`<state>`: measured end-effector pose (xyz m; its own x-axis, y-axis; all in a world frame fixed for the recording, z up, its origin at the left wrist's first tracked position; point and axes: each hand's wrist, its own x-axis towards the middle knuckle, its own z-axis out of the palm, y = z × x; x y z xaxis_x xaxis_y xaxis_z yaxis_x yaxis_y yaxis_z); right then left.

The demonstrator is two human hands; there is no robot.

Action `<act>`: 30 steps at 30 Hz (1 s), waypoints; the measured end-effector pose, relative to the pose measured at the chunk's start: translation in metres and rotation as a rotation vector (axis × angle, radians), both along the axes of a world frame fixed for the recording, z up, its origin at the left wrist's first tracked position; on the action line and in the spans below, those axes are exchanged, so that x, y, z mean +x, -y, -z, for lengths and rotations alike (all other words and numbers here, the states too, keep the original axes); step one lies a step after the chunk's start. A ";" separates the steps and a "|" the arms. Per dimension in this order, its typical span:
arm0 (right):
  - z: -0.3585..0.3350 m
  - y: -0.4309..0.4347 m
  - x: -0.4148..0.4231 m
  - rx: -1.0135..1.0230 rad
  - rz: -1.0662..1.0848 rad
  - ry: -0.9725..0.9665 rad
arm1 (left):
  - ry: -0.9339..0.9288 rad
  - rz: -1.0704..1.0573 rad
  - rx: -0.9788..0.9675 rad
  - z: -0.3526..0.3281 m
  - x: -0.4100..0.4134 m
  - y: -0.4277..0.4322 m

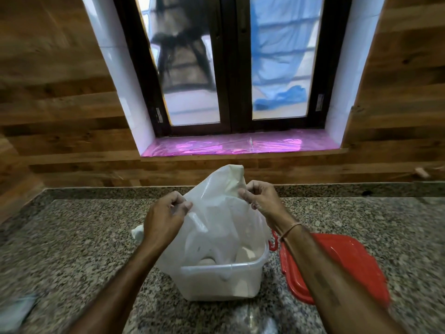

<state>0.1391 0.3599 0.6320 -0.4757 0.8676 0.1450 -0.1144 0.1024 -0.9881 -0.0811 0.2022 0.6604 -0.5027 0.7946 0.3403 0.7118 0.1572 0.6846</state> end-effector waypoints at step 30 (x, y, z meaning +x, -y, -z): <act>0.004 -0.005 0.016 -0.058 -0.276 0.113 | 0.862 0.264 0.002 -0.017 -0.015 -0.055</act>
<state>0.1548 0.3653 0.6277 -0.7048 0.7087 0.0318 -0.0189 0.0261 -0.9995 -0.0965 0.2570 0.6776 -0.3855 0.9201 -0.0691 -0.0360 0.0599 0.9976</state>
